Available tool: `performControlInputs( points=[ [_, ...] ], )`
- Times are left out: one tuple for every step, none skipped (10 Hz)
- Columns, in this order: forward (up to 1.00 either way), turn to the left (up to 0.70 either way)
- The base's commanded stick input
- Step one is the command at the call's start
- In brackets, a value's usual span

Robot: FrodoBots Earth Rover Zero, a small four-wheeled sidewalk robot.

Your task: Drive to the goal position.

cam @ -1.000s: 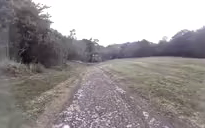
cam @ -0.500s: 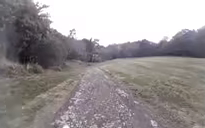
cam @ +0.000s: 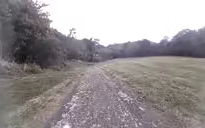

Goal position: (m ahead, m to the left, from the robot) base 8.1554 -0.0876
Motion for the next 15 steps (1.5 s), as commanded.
performControlInputs(
  points=[
    [0.45, 0.00],
    [0.45, 0.00],
    [0.45, 0.00],
    [0.45, 0.00],
    [0.45, 0.00],
    [0.45, 0.00],
    [0.45, 0.00],
    [0.45, 0.00],
    [0.45, 0.00],
    [0.45, 0.00],
    [0.45, 0.00],
    [0.45, 0.00],
    [0.45, 0.00],
    [0.45, 0.00],
    [0.45, 0.00]
  ],
)
